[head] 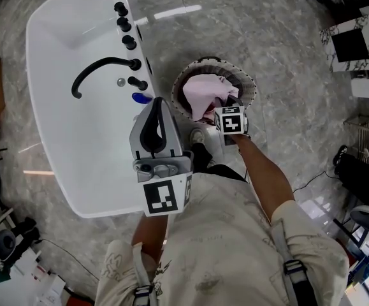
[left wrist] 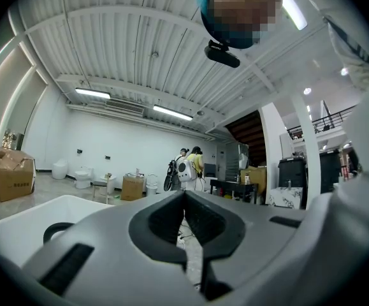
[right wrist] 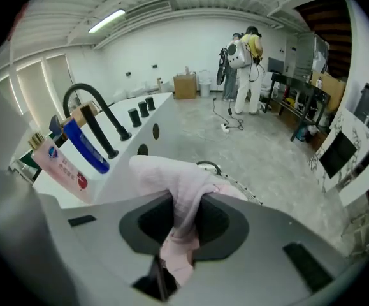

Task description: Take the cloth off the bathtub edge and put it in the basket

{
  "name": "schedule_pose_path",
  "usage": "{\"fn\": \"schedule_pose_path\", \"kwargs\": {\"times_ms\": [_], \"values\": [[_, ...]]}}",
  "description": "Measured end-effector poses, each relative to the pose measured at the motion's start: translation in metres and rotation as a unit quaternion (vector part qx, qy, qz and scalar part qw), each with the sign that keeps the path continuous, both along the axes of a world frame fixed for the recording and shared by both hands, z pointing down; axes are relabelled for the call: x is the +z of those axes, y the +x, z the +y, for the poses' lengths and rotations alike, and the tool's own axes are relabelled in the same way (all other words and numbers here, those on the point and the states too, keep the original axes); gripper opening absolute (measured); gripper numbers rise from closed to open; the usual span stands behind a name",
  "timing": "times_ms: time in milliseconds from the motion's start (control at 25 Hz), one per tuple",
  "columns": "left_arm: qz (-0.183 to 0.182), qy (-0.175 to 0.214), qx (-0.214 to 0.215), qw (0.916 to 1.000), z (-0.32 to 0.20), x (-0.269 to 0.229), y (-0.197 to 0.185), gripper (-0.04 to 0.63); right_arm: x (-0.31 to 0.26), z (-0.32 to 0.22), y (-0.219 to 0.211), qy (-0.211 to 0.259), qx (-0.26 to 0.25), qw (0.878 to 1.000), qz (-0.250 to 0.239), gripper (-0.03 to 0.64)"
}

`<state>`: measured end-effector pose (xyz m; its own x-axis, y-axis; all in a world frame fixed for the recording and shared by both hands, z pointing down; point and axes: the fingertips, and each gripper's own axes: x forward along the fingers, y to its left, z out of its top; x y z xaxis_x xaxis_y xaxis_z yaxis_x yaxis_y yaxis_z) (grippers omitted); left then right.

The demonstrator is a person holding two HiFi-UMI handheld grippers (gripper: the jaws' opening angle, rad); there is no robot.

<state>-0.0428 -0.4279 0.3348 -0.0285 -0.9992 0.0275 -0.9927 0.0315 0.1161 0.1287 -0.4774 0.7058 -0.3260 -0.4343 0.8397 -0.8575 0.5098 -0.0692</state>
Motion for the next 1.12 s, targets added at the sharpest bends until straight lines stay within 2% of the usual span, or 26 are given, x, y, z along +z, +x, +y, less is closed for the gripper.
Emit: {"fn": "schedule_pose_path", "kwargs": {"times_ms": [240,800,840,1000,1120], "values": [[0.004,-0.004,0.006,1.0,-0.001,0.006,0.002,0.003,0.045,0.02,0.017,-0.084,0.023,0.995,0.043,0.057],[0.0,-0.018,0.02,0.9996,0.002,0.011,0.008,0.003,0.053,0.027,0.021,-0.107,0.026,0.992,0.057,0.064],[0.001,-0.018,0.02,0.9996,0.002,0.011,0.009,0.003,0.053,0.026,0.023,-0.106,0.031,0.992,0.061,0.08],[0.003,-0.011,0.022,0.9997,0.001,0.01,0.008,0.003,0.055,0.026,0.015,-0.109,0.018,0.992,0.054,0.257],[0.004,-0.009,0.025,0.9997,0.001,0.009,0.01,0.003,0.055,0.028,0.012,-0.11,0.01,0.993,0.051,0.275]]}}
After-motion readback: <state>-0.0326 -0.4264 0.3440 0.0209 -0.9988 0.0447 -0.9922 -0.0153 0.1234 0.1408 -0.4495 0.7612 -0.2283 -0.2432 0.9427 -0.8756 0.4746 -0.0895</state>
